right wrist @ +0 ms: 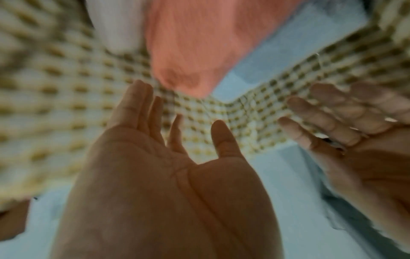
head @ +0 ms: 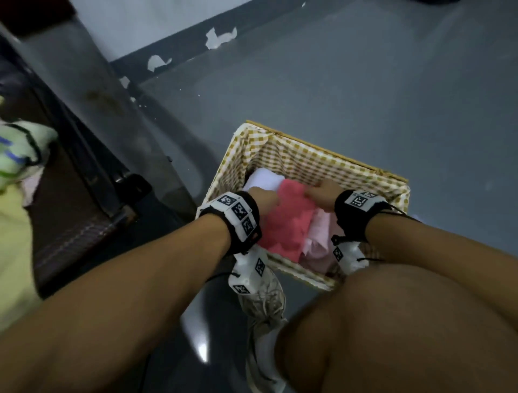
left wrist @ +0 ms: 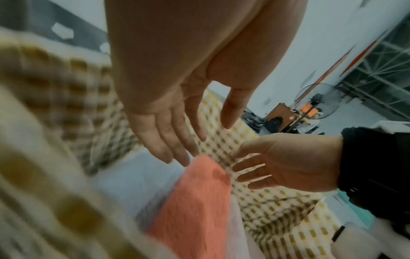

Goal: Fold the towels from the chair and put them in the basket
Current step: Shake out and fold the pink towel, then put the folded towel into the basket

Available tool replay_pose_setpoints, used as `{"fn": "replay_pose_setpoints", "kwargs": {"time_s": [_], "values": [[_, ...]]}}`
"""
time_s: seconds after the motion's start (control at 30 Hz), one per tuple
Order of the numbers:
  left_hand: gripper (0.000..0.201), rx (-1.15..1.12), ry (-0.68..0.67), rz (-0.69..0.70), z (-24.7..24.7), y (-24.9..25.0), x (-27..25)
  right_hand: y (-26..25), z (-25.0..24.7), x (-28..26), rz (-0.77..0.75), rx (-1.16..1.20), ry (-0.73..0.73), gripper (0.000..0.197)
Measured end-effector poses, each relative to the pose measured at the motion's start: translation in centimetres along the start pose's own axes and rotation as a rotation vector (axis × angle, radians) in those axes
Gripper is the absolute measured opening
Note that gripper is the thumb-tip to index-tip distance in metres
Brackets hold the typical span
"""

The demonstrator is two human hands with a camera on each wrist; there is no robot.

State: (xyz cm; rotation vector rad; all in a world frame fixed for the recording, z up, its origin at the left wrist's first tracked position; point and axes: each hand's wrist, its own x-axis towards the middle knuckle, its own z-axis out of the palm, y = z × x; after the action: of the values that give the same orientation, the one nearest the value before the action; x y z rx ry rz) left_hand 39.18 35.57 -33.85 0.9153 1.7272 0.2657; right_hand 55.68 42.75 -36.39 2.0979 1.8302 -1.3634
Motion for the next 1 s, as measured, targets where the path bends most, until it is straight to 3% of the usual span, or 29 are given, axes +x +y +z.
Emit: {"fn": "replay_pose_setpoints", "kwargs": {"time_s": [0.07, 0.13, 0.23, 0.3, 0.5, 0.63, 0.73, 0.83, 0.93, 1.0], "values": [[0.026, -0.147, -0.005, 0.032, -2.1, 0.4, -1.8, -2.4, -1.2, -1.7, -0.129, -0.216, 0.035, 0.019], [0.024, -0.259, 0.01, 0.072, -5.0, 0.9, -5.0, -6.0, -1.8, -3.8, -0.255, -0.334, -0.008, 0.019], [0.009, -0.24, 0.055, 0.237, -10.4, 0.3, -10.0, -12.7, -0.8, -8.2, -0.414, -0.367, -0.187, 0.018], [0.007, -0.19, 0.076, 0.287, -13.5, -0.8, -13.1, -17.0, 0.2, -11.3, -0.536, -0.463, -0.215, 0.017], [0.005, -0.21, 0.377, 0.335, -23.5, -9.1, -23.3, -29.6, 8.1, -21.0, -0.806, -0.572, -0.435, 0.022], [0.009, -0.276, 0.553, 0.275, -28.0, -16.3, -28.4, -35.4, 15.5, -25.6, -0.928, -0.584, -0.475, 0.026], [0.005, -0.261, 0.659, 0.19, -30.6, -21.9, -30.4, -38.4, 20.4, -27.0, -1.039, -0.751, -0.378, 0.038], [0.008, -0.079, 0.747, 0.018, -32.0, -26.6, -30.0, -39.9, 24.1, -25.8, -1.086, -0.839, -0.299, 0.049], [0.026, 0.076, 0.702, -0.127, -32.3, -29.9, -28.4, -40.1, 26.2, -23.0, -1.145, -0.851, -0.139, 0.057], [0.033, 0.149, 0.638, -0.143, -32.4, -31.0, -27.6, -40.1, 26.6, -21.0, -1.161, -0.923, -0.018, 0.068]]}}
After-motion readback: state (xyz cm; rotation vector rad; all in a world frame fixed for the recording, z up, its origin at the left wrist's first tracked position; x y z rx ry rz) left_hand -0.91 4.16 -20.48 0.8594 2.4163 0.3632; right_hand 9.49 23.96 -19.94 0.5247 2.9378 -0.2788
